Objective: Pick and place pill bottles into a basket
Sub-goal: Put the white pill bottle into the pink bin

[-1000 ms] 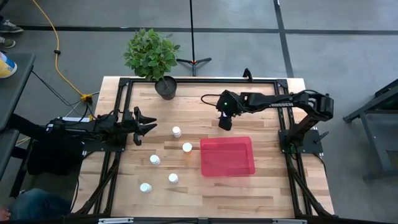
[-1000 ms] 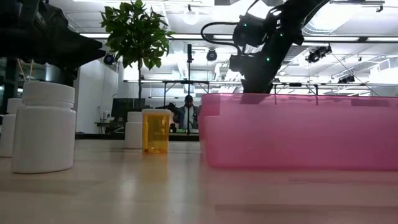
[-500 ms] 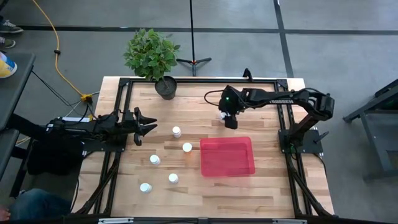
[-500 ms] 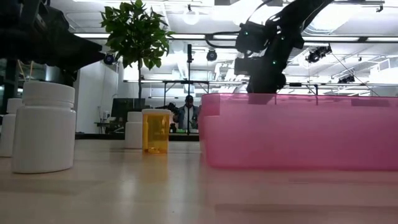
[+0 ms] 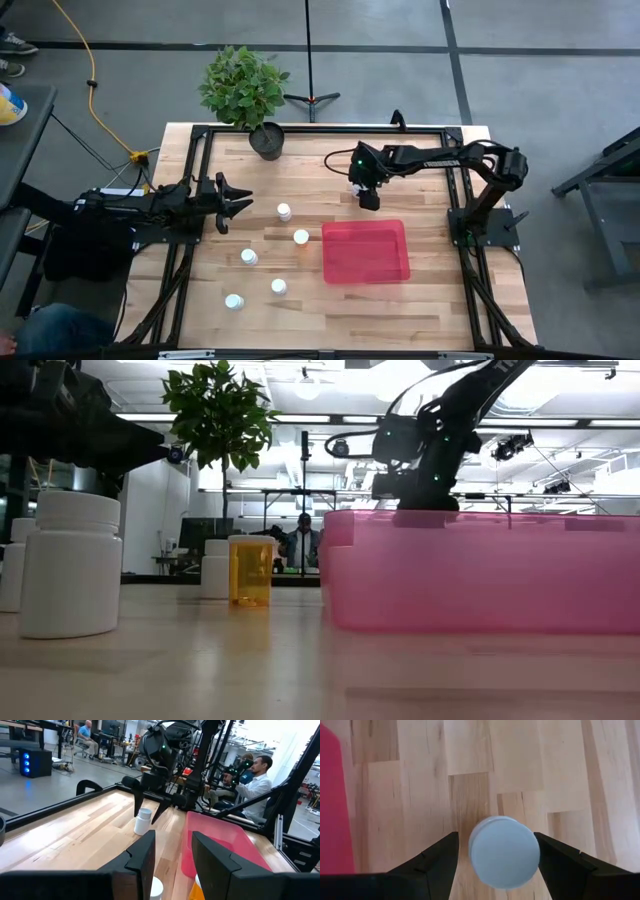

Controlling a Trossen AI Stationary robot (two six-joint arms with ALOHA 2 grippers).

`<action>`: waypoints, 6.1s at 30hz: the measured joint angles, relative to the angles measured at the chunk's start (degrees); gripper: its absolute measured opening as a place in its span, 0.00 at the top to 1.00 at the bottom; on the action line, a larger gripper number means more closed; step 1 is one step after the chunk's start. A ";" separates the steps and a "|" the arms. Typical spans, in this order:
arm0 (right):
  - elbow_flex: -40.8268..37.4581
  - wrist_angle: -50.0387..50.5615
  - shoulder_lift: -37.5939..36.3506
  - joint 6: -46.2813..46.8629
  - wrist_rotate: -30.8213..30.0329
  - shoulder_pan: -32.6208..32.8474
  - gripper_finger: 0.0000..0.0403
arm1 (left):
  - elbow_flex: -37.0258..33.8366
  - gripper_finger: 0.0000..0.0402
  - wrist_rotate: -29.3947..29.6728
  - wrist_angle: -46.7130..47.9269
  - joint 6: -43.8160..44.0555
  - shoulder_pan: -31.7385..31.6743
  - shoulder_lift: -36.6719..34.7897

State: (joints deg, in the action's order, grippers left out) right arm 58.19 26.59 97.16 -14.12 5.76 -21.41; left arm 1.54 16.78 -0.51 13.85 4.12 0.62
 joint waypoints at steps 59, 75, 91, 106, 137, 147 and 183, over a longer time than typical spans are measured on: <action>0.00 -0.39 -0.01 6.20 -3.93 0.00 0.59 | 0.00 0.59 0.28 -0.04 0.22 0.02 0.00; 8.53 7.37 -0.12 4.93 -3.70 0.00 0.59 | 0.00 0.59 0.46 -0.05 0.20 0.00 0.00; 15.77 8.46 -0.14 5.10 -0.79 0.07 0.59 | 0.00 0.59 0.51 -0.06 -0.02 0.01 -0.02; 17.25 12.26 -0.14 4.84 2.08 1.21 0.62 | 0.00 0.59 0.50 -0.05 -0.02 0.01 -0.02; 17.23 13.02 -0.50 3.44 6.86 3.04 0.63 | 0.00 0.59 0.50 -0.07 0.19 0.00 -0.01; 17.22 12.05 -4.51 4.12 7.76 7.75 0.63 | 0.00 0.59 0.50 -0.07 0.17 0.02 -0.02; 17.18 11.32 -6.11 15.62 -0.95 25.22 0.62 | 0.00 0.59 0.73 -0.07 0.13 0.02 -0.01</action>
State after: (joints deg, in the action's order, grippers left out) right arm 75.37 37.91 91.05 1.50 4.81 3.81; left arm 1.54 17.50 -0.58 13.98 4.14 0.61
